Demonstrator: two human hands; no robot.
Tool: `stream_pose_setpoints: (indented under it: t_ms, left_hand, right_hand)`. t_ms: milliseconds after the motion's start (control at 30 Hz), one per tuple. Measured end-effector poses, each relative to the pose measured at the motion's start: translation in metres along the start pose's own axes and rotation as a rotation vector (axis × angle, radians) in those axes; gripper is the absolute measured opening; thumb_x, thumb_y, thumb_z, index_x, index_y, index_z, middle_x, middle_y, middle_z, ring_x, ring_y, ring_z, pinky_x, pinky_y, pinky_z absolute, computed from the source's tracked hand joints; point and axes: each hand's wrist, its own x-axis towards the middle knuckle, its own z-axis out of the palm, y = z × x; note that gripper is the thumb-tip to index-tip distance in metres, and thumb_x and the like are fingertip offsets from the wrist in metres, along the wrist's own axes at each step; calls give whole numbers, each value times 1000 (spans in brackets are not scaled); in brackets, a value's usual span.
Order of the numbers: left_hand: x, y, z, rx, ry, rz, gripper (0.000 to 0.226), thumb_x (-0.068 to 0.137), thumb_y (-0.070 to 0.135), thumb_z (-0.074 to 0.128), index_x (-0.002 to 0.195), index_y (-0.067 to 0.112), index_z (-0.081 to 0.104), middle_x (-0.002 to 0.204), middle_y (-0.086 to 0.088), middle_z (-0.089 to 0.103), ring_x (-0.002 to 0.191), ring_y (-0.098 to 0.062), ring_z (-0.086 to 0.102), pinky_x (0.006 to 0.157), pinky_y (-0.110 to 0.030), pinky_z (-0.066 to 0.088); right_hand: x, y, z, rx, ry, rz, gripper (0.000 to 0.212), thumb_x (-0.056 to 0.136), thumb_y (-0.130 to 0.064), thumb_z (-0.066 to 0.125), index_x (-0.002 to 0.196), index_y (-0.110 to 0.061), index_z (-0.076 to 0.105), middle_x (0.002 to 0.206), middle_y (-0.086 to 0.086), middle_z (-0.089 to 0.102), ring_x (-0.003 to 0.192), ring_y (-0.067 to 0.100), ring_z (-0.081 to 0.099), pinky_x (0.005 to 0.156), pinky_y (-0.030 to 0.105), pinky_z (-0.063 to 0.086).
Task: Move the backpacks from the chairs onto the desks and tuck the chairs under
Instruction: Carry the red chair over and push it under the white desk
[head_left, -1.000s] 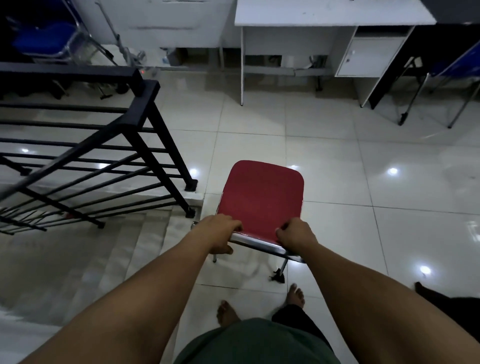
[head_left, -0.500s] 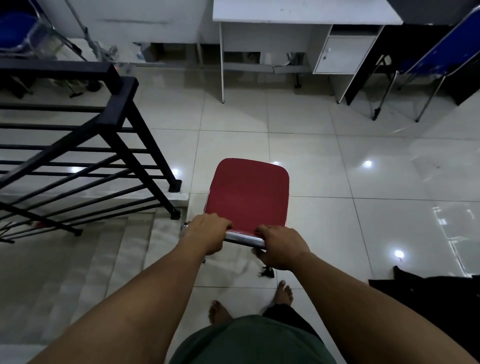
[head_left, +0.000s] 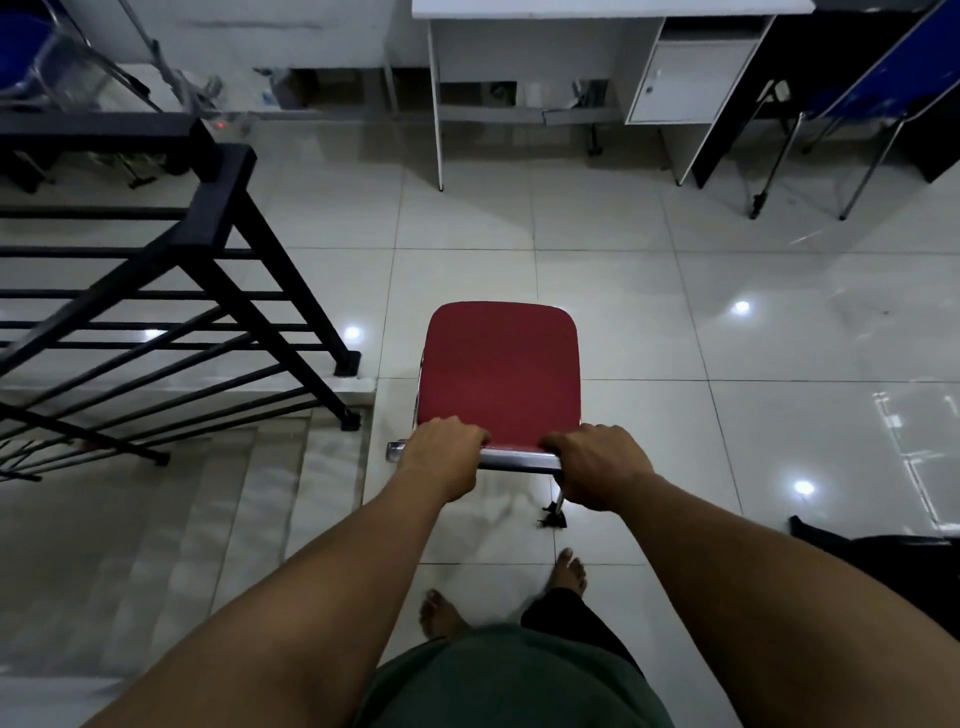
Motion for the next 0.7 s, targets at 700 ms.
stream_pose_setpoints:
  t_ms: [700]
  left_hand:
    - [15,-16,1,21,36,144,48,81,32,57,128,38,57,110,9,71,94,-18,67,80,-33,53]
  right_hand:
    - [11,4,17,0,151,-21,25,85,-36,53,106,-27,63,92,-3,71,74,26,67,65,32,48]
